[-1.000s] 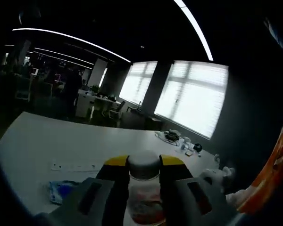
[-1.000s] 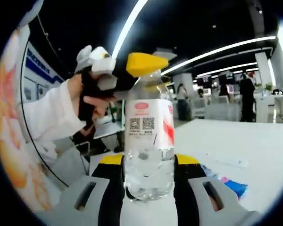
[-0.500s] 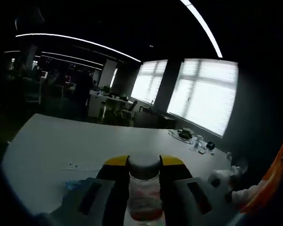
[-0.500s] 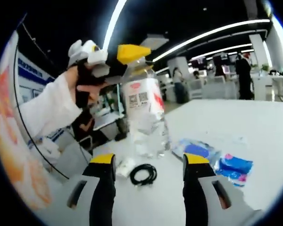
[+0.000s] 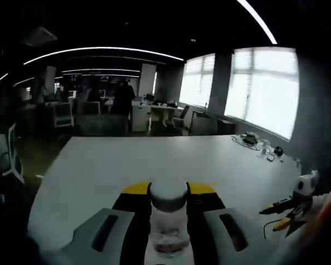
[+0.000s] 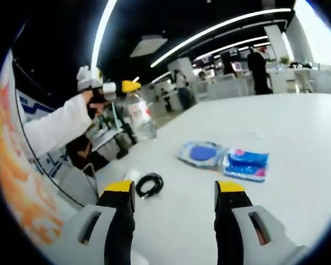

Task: Arrange the tabletop items into an orderly group along one side of the table until the central work area is clear of visible clutter.

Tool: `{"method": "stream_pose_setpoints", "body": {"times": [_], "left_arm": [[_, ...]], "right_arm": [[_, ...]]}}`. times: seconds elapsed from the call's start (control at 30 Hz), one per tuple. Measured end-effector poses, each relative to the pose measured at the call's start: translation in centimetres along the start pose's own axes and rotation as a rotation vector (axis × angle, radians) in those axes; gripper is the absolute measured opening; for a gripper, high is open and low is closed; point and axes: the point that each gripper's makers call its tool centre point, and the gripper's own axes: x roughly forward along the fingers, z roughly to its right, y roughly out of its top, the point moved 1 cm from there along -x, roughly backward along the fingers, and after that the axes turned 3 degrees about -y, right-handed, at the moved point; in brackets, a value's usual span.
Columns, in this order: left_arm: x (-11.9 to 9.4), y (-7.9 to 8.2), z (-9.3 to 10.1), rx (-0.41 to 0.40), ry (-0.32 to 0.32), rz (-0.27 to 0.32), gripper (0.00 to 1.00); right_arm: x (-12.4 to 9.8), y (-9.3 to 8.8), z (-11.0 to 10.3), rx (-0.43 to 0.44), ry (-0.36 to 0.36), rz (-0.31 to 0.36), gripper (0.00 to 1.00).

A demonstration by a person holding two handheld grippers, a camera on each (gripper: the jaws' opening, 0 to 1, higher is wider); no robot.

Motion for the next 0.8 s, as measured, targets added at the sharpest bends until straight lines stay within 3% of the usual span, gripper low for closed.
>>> {"method": "stream_pose_setpoints", "body": {"times": [0.33,0.5,0.8], "left_arm": [[1.2,-2.0,-7.0,0.019,0.109,-0.054,0.22],[2.2,-3.5,-9.7,0.028,0.133,-0.100,0.22],[4.4,-4.2,-14.4,0.031,0.141,-0.097,0.22]], "right_arm": [[0.7,-0.5,0.5,0.042,-0.022,-0.033,0.56],[1.0,-0.2,1.2,0.064,-0.044,-0.027,0.57],[0.5,-0.8,2.8,0.092,-0.095,-0.045,0.57]]}}
